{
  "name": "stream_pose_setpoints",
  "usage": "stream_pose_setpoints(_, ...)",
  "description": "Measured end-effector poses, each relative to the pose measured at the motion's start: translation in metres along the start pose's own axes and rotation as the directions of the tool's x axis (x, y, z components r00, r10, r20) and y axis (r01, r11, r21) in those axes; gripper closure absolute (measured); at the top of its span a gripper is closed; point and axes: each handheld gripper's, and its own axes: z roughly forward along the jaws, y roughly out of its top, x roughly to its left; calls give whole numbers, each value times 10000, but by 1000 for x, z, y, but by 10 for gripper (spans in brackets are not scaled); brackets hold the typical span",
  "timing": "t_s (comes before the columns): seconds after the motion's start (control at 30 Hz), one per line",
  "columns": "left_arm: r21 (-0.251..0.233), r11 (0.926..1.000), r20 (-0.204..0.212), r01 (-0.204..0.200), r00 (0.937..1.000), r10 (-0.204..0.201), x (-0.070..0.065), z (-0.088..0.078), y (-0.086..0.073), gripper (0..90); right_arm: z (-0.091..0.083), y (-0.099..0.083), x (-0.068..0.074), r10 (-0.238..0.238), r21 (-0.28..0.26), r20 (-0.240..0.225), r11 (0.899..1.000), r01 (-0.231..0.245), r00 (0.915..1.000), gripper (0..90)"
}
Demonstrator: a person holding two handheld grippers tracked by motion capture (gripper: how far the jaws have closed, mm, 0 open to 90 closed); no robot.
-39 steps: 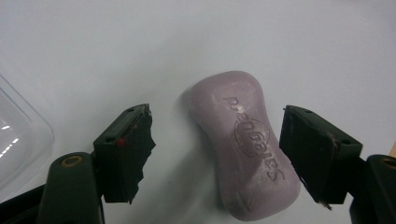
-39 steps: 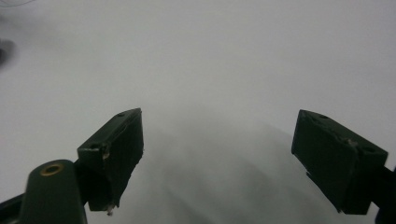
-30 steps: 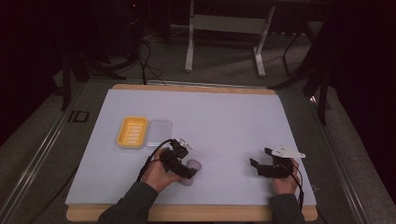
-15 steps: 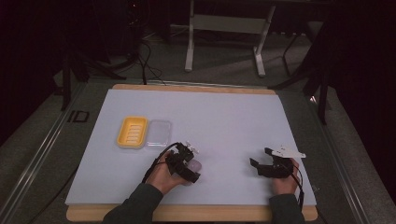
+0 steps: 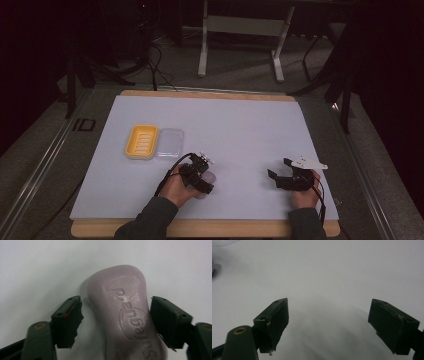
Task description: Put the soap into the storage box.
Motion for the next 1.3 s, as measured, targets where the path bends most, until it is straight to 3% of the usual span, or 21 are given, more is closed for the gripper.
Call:
stream_pose_setpoints(0.33,327,9981,-170,-518,9985,523,3,-4,1,464,0,0,0,-3,-30,-1,10000,3,10000,164)
stream_pose_setpoints(0.63,758,9937,-348,-823,9958,851,11,-8,1,487,0,0,0,-8,-12,0,10000,8,10000,165)
stream_pose_setpoints(0.93,1367,9784,-352,-1553,9862,1615,17,-12,5,487,0,0,0,2,4,-7,10000,-2,10000,165)
stream_pose_setpoints(1.3,2019,9571,-16,-2081,9771,2128,21,-14,13,468,0,0,0,15,24,-4,10000,-15,10000,165)
